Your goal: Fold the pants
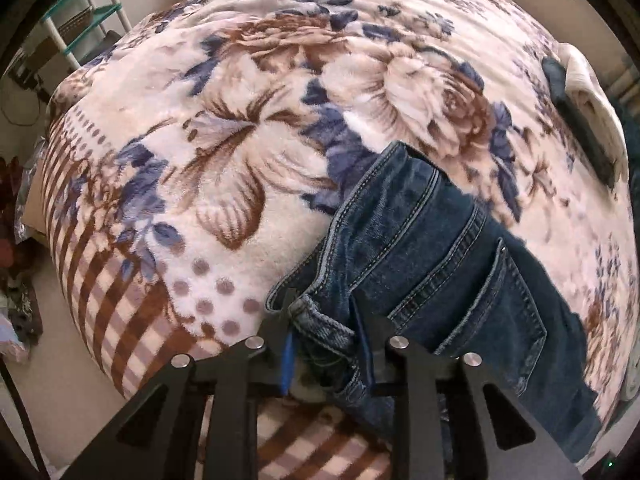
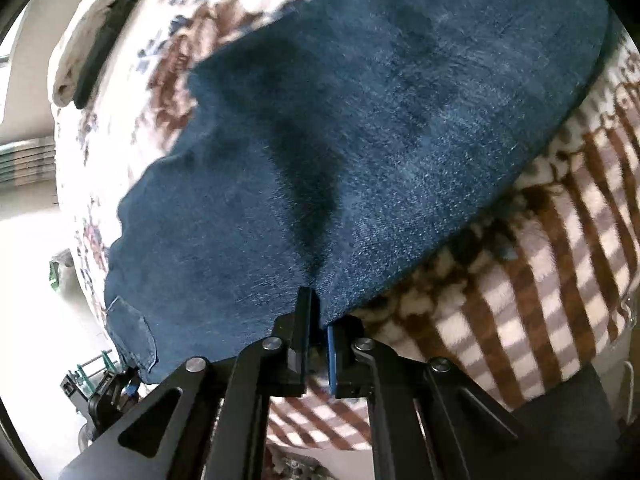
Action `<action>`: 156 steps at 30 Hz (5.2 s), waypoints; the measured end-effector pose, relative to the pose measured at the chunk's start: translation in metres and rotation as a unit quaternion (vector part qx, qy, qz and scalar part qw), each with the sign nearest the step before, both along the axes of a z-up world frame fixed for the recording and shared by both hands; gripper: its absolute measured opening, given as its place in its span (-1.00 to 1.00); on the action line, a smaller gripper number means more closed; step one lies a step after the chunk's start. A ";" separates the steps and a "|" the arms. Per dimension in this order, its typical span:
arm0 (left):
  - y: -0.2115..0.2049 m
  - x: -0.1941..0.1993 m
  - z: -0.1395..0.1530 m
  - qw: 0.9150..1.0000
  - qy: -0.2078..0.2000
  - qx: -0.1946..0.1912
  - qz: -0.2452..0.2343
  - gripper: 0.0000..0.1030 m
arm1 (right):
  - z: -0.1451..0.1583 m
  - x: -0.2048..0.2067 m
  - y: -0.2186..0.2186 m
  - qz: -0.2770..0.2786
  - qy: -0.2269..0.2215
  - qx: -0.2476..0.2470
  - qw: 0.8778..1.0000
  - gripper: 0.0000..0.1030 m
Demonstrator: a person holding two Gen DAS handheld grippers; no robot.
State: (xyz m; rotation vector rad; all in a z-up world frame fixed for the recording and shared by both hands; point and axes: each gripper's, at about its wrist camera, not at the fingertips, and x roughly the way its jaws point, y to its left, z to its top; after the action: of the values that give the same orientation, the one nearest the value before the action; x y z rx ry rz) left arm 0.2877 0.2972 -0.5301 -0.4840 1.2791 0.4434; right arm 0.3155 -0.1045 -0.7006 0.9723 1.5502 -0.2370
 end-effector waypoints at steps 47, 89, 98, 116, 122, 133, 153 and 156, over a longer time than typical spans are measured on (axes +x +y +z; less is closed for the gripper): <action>-0.449 0.035 0.005 0.954 0.051 0.062 -0.290 0.96 | 0.016 -0.078 -0.458 -0.187 -0.053 -0.184 0.964 -0.87; -0.471 0.031 -0.008 0.947 0.069 0.050 -0.310 0.96 | 0.005 -0.089 -0.415 -0.243 -0.071 -0.079 0.964 -0.34; -0.474 0.026 -0.008 0.947 0.072 0.048 -0.308 0.96 | 0.028 -0.085 -0.408 -0.242 -0.124 -0.093 0.958 -0.34; -0.473 0.028 -0.014 0.947 0.076 0.041 -0.308 0.96 | -0.032 -0.095 -0.407 -0.263 -0.110 0.002 0.959 -0.34; -0.473 0.030 -0.012 0.945 0.075 0.045 -0.315 0.96 | -0.032 -0.076 -0.407 -0.254 -0.130 -0.027 0.958 -0.84; -0.449 0.028 -0.003 0.951 0.079 0.048 -0.294 0.96 | -0.026 -0.091 -0.410 -0.244 -0.103 -0.044 0.963 -0.77; -0.207 0.080 0.022 0.987 0.067 0.029 -0.146 0.95 | 0.047 0.175 -0.090 0.262 -0.124 0.054 0.956 0.50; -0.175 0.092 0.012 0.987 0.073 0.029 -0.143 0.95 | 0.019 0.214 -0.013 0.338 -0.098 0.071 0.933 0.37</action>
State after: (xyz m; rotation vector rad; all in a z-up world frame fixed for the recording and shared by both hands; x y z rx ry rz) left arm 0.3802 0.1223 -0.5181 -0.2161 1.4470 0.2769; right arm 0.5291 -0.1179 -0.6815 0.5002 1.6344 0.4509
